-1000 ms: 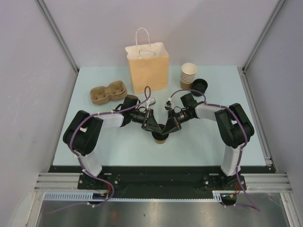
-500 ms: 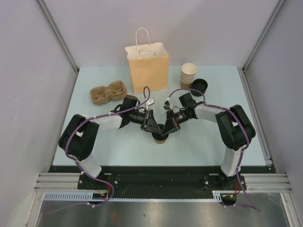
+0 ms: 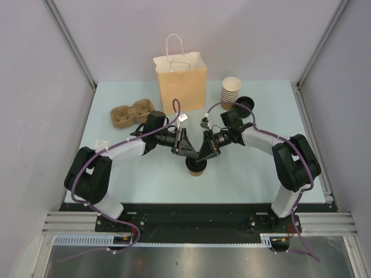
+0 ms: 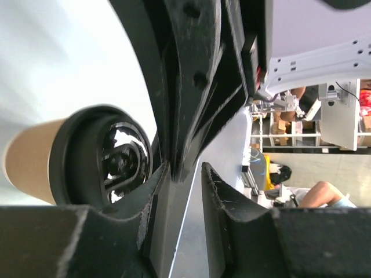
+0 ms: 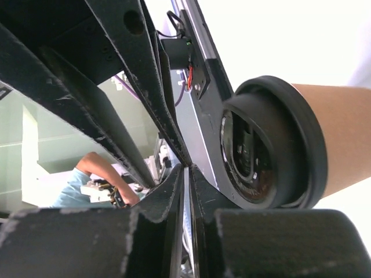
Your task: Pack the takeout coffee
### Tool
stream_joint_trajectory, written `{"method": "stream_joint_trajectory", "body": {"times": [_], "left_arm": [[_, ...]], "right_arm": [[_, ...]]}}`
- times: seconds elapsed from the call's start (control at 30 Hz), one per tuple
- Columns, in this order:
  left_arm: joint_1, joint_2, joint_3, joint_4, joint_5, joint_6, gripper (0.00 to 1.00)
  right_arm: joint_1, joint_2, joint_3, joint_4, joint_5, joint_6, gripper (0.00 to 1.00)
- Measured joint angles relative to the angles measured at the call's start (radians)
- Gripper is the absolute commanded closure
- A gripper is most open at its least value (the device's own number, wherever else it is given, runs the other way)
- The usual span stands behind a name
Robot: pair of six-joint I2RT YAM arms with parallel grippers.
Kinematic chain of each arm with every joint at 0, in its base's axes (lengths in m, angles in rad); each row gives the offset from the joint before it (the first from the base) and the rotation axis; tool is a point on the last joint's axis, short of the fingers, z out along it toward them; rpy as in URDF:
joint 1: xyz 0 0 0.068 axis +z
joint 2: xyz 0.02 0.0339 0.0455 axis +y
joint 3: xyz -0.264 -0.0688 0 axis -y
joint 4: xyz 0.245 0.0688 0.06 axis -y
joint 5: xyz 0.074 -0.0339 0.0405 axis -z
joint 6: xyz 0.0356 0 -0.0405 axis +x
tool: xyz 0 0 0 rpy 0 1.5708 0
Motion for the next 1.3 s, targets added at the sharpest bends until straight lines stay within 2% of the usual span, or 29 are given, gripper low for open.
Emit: {"method": "stream_joint_trajectory", "body": {"times": [0.3, 0.57, 1.1, 1.3], "left_arm": [[0.003, 0.043, 0.077, -0.001, -0.032, 0.009, 0.66], [0.01, 0.125, 0.085, -0.018, -0.071, 0.028, 0.67], [0.03, 0.159, 0.074, 0.033, -0.023, 0.026, 0.7], [0.033, 0.126, 0.071, 0.019, -0.036, 0.042, 0.62]], "right_arm": [[-0.004, 0.007, 0.0, 0.008, 0.047, 0.003, 0.87], [-0.004, 0.058, 0.005, -0.016, 0.074, -0.017, 0.88], [-0.004, 0.08, 0.031, -0.062, 0.071, -0.05, 0.88], [-0.003, 0.084, 0.033, -0.066, 0.067, -0.053, 0.88]]}}
